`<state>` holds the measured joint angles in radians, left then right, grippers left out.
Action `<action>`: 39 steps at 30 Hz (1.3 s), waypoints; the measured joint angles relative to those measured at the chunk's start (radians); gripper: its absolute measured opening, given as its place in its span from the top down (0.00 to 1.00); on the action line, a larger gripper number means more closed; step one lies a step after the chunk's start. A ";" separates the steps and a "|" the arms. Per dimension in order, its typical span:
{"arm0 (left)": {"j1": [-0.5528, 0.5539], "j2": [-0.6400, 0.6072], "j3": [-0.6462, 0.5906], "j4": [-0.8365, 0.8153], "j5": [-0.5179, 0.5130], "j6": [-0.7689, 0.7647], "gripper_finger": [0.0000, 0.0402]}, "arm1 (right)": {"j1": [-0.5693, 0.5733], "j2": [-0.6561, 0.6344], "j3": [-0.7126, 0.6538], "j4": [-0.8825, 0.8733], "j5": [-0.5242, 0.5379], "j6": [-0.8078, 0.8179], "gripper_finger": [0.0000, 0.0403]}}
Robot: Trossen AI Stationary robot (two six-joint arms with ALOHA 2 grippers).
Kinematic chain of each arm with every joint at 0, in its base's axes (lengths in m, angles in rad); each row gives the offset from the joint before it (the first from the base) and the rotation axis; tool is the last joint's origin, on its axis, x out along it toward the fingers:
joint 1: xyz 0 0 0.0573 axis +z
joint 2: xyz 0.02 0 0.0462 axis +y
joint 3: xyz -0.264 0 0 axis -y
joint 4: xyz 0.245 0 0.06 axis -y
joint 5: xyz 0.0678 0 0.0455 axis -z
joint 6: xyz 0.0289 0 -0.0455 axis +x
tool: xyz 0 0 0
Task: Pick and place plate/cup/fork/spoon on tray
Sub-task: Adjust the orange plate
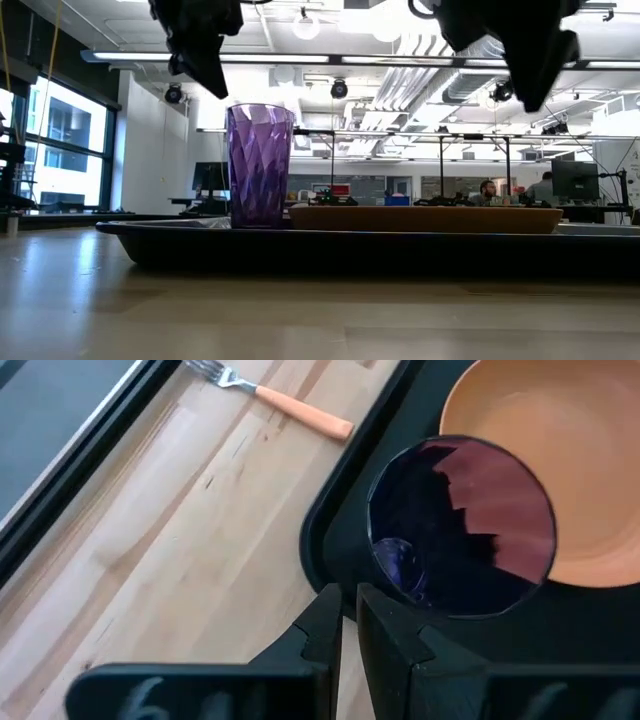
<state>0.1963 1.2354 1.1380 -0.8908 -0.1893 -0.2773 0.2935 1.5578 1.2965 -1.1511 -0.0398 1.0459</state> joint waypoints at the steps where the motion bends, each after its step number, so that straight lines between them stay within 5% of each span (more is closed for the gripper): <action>1: 0.000 0.000 -0.004 0.001 0.000 0.001 0.94 | 0.014 0.000 -0.017 0.027 -0.002 0.014 0.66; 17: 0.001 0.000 -0.010 0.024 0.000 0.018 0.94 | 0.161 0.000 -0.211 0.227 -0.021 0.125 0.66; 39: 0.000 0.000 -0.010 0.024 0.000 0.018 0.94 | 0.078 0.000 -0.405 0.363 0.014 0.132 0.66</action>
<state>0.1967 1.2354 1.1282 -0.8669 -0.1894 -0.2596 0.3716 1.5581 0.8917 -0.7879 -0.0254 1.1784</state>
